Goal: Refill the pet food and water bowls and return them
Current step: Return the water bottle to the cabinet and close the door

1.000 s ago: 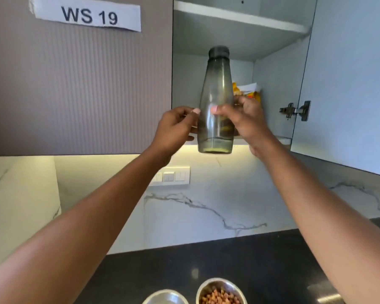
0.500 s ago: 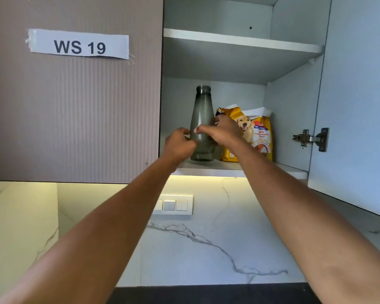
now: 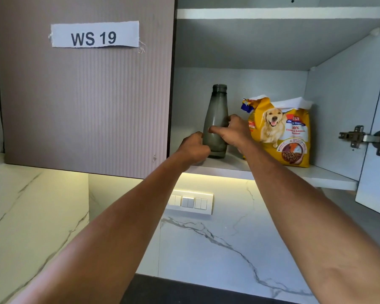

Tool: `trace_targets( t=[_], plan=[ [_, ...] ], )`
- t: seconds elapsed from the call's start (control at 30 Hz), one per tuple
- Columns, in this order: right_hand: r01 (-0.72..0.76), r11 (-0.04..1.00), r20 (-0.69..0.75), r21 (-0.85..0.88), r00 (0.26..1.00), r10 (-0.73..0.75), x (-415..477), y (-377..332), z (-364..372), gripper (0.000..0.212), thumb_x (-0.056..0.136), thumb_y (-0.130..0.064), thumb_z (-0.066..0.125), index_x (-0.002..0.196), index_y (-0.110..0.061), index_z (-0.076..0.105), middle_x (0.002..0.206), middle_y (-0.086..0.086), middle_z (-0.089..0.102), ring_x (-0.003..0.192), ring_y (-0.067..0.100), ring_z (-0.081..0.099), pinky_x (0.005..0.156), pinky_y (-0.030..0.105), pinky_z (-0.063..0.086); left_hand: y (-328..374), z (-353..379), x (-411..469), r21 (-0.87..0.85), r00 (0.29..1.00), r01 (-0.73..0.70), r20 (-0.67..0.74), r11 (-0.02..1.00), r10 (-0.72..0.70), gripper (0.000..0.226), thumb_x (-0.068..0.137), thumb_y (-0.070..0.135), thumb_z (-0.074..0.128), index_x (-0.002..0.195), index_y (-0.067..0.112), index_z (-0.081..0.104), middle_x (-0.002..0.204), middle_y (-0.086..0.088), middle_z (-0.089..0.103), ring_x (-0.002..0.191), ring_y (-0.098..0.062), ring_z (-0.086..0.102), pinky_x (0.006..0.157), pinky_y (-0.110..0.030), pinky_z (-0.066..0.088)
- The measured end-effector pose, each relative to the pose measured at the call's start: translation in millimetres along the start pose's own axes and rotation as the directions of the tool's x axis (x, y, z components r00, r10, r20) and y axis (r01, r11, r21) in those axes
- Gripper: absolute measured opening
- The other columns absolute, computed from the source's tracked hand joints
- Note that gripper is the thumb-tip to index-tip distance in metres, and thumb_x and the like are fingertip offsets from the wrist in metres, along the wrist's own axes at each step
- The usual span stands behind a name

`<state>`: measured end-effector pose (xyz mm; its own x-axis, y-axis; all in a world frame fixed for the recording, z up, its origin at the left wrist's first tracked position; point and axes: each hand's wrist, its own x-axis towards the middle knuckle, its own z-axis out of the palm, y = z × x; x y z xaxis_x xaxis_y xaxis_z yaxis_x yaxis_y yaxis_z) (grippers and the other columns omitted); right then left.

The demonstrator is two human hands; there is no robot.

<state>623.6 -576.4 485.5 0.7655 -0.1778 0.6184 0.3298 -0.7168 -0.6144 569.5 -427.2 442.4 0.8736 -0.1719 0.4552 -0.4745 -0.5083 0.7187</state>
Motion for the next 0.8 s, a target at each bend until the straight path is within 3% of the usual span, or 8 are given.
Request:
trace_targets(
  t=[0.1, 0.2, 0.27, 0.33, 0.4, 0.47, 0.67, 0.8],
  plan=[
    [0.002, 1.0, 0.006, 0.001, 1.0, -0.002, -4.8, -0.2, -2.7, 0.079, 0.075, -0.055, 0.085, 0.136, -0.015, 0.054, 0.13, 0.009, 0.067, 0.114, 0.031, 0.066, 0.091, 0.043, 0.061, 3.0, 2.5, -0.7, 0.046, 1.0, -0.009, -0.03, 0.999, 0.01, 0.056, 0.091, -0.003, 0.06, 0.142, 0.012, 0.043, 0.114, -0.004, 0.049, 0.075, -0.007, 0.047, 0.061, -0.019, 0.047],
    [-0.014, 1.0, -0.026, -0.001, 1.0, 0.014, -15.7, 0.6, -8.1, 0.087, 0.078, -0.06, 0.082, 0.142, -0.011, 0.048, 0.134, 0.01, 0.061, 0.119, 0.031, 0.062, 0.086, 0.038, 0.057, 6.5, 4.2, -6.1, 0.095, 0.992, -0.024, -0.123, 0.995, 0.036, 0.06, 0.09, -0.003, 0.062, 0.144, 0.014, 0.042, 0.116, -0.005, 0.054, 0.07, -0.003, 0.046, 0.055, -0.013, 0.042],
    [-0.03, 1.0, -0.08, -0.009, 0.996, 0.029, -30.3, -0.6, -16.2, 0.084, 0.084, -0.059, 0.078, 0.144, -0.01, 0.046, 0.135, 0.011, 0.061, 0.121, 0.031, 0.061, 0.082, 0.035, 0.052, 9.5, 5.2, -15.5, 0.147, 0.974, -0.075, -0.2, 0.986, 0.104, 0.06, 0.088, -0.001, 0.065, 0.142, 0.014, 0.046, 0.124, -0.009, 0.061, 0.078, -0.004, 0.055, 0.061, -0.014, 0.044],
    [-0.012, 1.0, -0.152, -0.027, 0.988, 0.008, -50.7, -3.1, -28.4, 0.076, 0.087, -0.055, 0.075, 0.143, -0.011, 0.048, 0.133, 0.009, 0.064, 0.12, 0.03, 0.063, 0.082, 0.034, 0.051, 13.9, 6.2, -30.0, 0.182, 0.953, -0.114, -0.257, 0.977, 0.159, 0.056, 0.087, 0.001, 0.067, 0.139, 0.015, 0.05, 0.13, -0.007, 0.062, 0.102, -0.017, 0.064, 0.076, -0.018, 0.046],
    [0.037, 0.998, -0.222, -0.042, 0.974, -0.046, -74.8, -9.5, -40.8, 0.067, 0.09, -0.048, 0.073, 0.143, -0.013, 0.05, 0.135, 0.008, 0.065, 0.123, 0.029, 0.063, 0.088, 0.034, 0.051, 18.0, 5.4, -46.6, 0.196, 0.931, -0.137, -0.308, 0.971, 0.194, 0.051, 0.088, 0.005, 0.068, 0.136, 0.015, 0.054, 0.133, -0.005, 0.063, 0.119, -0.023, 0.061, 0.084, -0.022, 0.045],
    [0.089, 0.994, -0.275, -0.059, 0.956, -0.102, -104.4, -17.8, -52.1, 0.06, 0.091, -0.042, 0.072, 0.141, -0.015, 0.053, 0.139, 0.006, 0.065, 0.126, 0.027, 0.062, 0.094, 0.032, 0.049, 22.7, 4.2, -71.6, 0.234, 0.913, -0.174, -0.325, 0.957, 0.246, 0.048, 0.088, 0.007, 0.066, 0.134, 0.014, 0.056, 0.131, -0.005, 0.065, 0.12, -0.025, 0.061, 0.088, -0.027, 0.048],
    [0.133, 0.982, -0.376, -0.134, 0.91, -0.174, -219.0, -45.6, -87.1, 0.045, 0.09, -0.033, 0.073, 0.129, -0.014, 0.06, 0.128, 0.003, 0.07, 0.115, 0.022, 0.066, 0.081, 0.025, 0.041, 30.9, 1.0, -170.7, 0.271, 0.899, -0.262, -0.28, 0.926, 0.336, 0.046, 0.087, 0.009, 0.061, 0.133, 0.012, 0.057, 0.129, -0.009, 0.068, 0.121, -0.029, 0.061, 0.096, -0.036, 0.052],
    [0.096, 0.98, -0.341, -0.175, 0.928, -0.152, -301.2, -50.3, -99.8, 0.042, 0.088, -0.029, 0.074, 0.125, -0.013, 0.061, 0.126, 0.003, 0.069, 0.114, 0.024, 0.065, 0.082, 0.029, 0.044, 30.9, -4.2, -230.1, 0.265, 0.896, -0.285, -0.267, 0.921, 0.354, 0.045, 0.086, 0.009, 0.059, 0.132, 0.011, 0.059, 0.129, -0.011, 0.068, 0.122, -0.03, 0.06, 0.097, -0.038, 0.051]
  ],
)
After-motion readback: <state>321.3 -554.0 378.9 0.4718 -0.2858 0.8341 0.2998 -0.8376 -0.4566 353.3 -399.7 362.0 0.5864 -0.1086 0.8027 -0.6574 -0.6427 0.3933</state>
